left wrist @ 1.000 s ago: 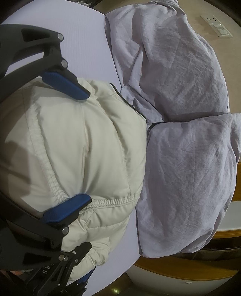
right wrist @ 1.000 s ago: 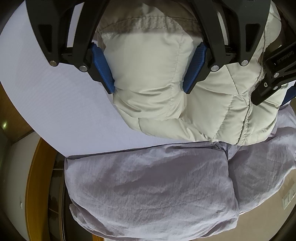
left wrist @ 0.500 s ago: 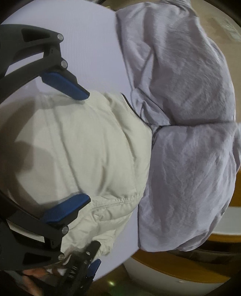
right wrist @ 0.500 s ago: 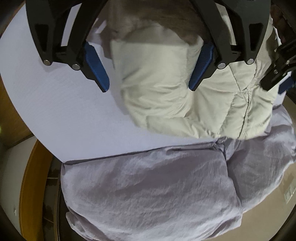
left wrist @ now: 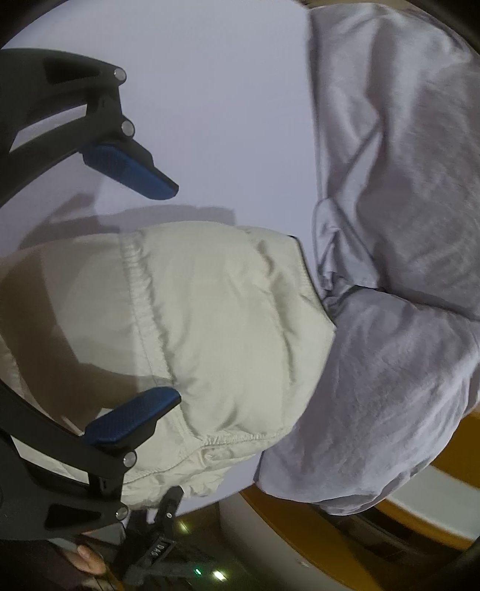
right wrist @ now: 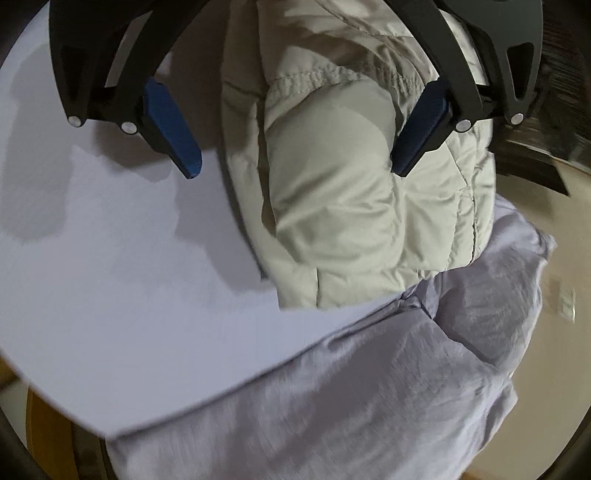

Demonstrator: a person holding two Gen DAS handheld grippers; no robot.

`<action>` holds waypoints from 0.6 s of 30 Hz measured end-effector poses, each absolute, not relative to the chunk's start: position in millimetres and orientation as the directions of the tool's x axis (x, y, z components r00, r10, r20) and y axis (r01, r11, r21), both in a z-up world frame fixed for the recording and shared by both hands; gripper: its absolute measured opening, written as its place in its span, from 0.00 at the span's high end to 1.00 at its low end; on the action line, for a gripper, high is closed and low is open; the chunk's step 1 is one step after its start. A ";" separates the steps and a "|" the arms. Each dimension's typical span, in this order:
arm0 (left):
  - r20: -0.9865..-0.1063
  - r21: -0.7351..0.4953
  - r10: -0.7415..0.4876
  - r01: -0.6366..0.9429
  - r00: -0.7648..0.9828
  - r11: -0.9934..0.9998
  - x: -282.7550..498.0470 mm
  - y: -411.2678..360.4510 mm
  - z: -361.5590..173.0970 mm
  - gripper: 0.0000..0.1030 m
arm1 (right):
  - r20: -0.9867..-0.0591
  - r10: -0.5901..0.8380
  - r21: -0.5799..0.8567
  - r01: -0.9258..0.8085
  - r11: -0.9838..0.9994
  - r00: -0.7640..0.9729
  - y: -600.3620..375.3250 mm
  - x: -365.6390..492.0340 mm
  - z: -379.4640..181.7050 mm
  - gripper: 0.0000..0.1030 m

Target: Fold large clothes

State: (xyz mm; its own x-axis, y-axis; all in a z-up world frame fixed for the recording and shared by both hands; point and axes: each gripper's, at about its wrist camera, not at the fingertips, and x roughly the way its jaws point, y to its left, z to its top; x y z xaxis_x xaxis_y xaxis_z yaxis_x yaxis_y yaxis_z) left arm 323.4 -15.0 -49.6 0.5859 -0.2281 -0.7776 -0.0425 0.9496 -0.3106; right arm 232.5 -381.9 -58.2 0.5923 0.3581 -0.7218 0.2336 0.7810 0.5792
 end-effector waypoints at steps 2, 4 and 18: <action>-0.776 -0.360 -0.264 -0.058 0.573 0.931 324.9 -10.1 -55.0 0.02 | -0.710 0.405 0.619 0.236 0.749 0.576 -383.4 233.9 -65.7 0.01; -0.772 -0.408 -0.304 -0.068 0.558 0.911 327.0 -5.2 -61.2 0.02 | -0.698 0.444 0.650 0.236 0.722 0.562 -384.3 236.2 -72.2 0.01; -0.706 -0.615 -0.487 -0.103 0.515 0.782 345.2 9.8 -89.5 0.02 | -0.657 0.557 0.715 0.187 0.674 0.508 -368.9 255.8 -80.5 0.01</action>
State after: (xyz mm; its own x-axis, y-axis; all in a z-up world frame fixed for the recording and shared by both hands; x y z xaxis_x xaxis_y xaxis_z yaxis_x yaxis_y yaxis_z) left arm 345.2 9.8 -89.5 0.5148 -0.4869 -0.7056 -0.1033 0.7818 -0.6149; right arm 255.8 -368.9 -80.5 0.5078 0.5566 -0.6575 0.1866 0.6740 0.7148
